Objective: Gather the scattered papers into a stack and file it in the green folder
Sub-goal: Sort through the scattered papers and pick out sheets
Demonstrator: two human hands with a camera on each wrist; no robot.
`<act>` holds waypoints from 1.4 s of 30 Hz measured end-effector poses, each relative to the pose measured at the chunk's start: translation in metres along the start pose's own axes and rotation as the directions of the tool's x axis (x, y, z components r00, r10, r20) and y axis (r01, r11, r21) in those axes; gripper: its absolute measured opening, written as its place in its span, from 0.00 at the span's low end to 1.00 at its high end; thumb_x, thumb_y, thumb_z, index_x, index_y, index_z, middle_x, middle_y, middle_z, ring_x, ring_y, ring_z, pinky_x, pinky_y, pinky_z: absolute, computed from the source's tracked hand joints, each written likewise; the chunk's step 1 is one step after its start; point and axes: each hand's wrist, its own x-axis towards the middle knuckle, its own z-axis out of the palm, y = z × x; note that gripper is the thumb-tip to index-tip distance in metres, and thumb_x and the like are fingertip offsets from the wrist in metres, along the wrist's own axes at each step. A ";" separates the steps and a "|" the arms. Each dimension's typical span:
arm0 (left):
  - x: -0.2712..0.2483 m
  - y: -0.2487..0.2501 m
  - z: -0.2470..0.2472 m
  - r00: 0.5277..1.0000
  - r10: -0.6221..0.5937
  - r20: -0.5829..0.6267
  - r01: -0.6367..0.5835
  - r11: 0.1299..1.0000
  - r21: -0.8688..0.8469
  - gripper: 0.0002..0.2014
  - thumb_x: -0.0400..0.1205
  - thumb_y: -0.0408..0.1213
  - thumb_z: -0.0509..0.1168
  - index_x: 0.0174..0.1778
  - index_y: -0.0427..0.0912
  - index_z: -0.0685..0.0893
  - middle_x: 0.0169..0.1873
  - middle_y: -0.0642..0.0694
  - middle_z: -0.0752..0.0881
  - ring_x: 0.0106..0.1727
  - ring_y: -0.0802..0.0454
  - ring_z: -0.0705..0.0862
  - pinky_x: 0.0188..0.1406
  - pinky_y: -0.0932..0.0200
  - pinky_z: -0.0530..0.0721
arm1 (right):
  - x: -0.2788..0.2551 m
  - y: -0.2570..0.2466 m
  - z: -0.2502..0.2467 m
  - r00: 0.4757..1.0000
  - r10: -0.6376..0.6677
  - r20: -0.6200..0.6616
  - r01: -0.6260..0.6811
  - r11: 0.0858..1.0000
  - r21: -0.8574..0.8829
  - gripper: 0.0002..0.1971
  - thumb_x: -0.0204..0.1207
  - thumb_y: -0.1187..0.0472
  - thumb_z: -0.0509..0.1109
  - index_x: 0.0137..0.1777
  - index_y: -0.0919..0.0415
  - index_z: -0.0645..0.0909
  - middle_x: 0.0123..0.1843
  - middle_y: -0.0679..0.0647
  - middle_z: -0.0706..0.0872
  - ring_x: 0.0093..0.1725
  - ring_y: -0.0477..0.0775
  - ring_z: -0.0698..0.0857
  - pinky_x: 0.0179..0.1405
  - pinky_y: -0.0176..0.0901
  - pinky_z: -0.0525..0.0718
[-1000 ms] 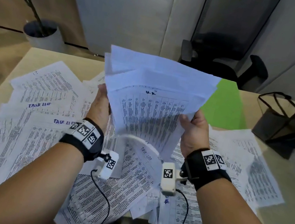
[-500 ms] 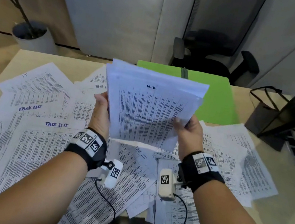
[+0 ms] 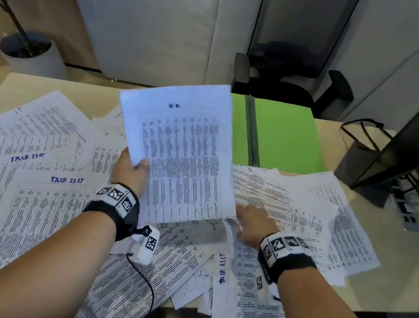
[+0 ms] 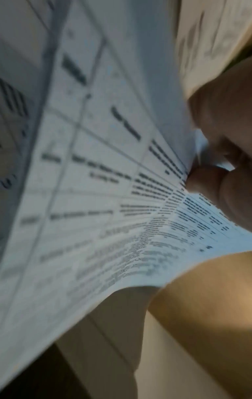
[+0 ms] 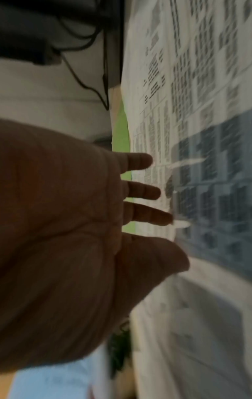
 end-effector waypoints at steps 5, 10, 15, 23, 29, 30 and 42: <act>-0.001 -0.050 -0.003 0.971 -0.217 0.104 0.175 0.933 0.314 0.18 0.84 0.38 0.61 0.70 0.37 0.75 0.63 0.37 0.82 0.62 0.36 0.82 0.62 0.48 0.79 | 0.001 0.007 0.034 1.000 -0.026 -0.009 0.024 0.986 -0.165 0.20 0.72 0.61 0.68 0.63 0.48 0.71 0.63 0.54 0.76 0.65 0.61 0.71 0.65 0.58 0.71; -0.009 -0.072 -0.016 0.970 -0.222 0.097 0.183 0.934 0.307 0.21 0.84 0.32 0.61 0.74 0.38 0.70 0.67 0.34 0.79 0.65 0.35 0.79 0.63 0.47 0.77 | 0.012 0.008 0.005 0.992 -0.101 -0.074 0.115 0.968 0.222 0.06 0.76 0.66 0.65 0.42 0.54 0.75 0.43 0.51 0.77 0.46 0.56 0.79 0.38 0.42 0.72; -0.013 -0.079 -0.025 0.982 -0.011 0.189 -0.025 0.982 0.186 0.40 0.82 0.26 0.63 0.83 0.61 0.53 0.81 0.49 0.65 0.75 0.44 0.71 0.72 0.51 0.68 | 0.021 -0.010 -0.044 0.932 0.022 -0.362 0.209 0.784 0.585 0.04 0.80 0.64 0.63 0.44 0.59 0.75 0.36 0.51 0.79 0.36 0.51 0.79 0.36 0.41 0.79; -0.014 -0.075 -0.035 0.991 0.137 -0.010 -0.119 0.897 0.426 0.24 0.79 0.17 0.56 0.60 0.47 0.87 0.61 0.41 0.82 0.43 0.47 0.79 0.40 0.59 0.76 | 0.051 -0.023 -0.056 0.812 0.270 -0.518 0.213 0.689 0.693 0.07 0.81 0.68 0.59 0.49 0.61 0.78 0.38 0.52 0.79 0.36 0.53 0.76 0.37 0.39 0.74; -0.001 -0.061 -0.044 0.999 0.044 0.008 -0.044 0.965 0.260 0.20 0.83 0.24 0.57 0.57 0.52 0.87 0.69 0.45 0.78 0.56 0.36 0.84 0.43 0.57 0.81 | 0.059 -0.027 -0.054 0.817 0.330 -0.472 0.217 0.583 0.783 0.08 0.81 0.66 0.59 0.43 0.56 0.77 0.34 0.52 0.79 0.32 0.52 0.76 0.34 0.43 0.76; -0.002 -0.059 -0.040 0.999 -0.011 0.045 0.003 0.984 0.177 0.13 0.84 0.31 0.60 0.54 0.51 0.87 0.65 0.47 0.80 0.53 0.40 0.85 0.42 0.58 0.80 | 0.060 -0.031 -0.051 0.821 0.334 -0.462 0.194 0.598 0.778 0.08 0.82 0.67 0.59 0.44 0.57 0.77 0.36 0.52 0.79 0.33 0.52 0.77 0.35 0.41 0.75; -0.024 -0.068 0.004 0.965 -0.068 0.254 -0.022 0.942 0.334 0.25 0.81 0.29 0.66 0.74 0.47 0.69 0.72 0.41 0.75 0.62 0.38 0.81 0.51 0.60 0.72 | 0.057 0.024 0.008 0.953 0.154 -0.263 -0.137 0.987 0.083 0.26 0.74 0.64 0.66 0.73 0.52 0.70 0.70 0.55 0.72 0.70 0.61 0.72 0.65 0.56 0.77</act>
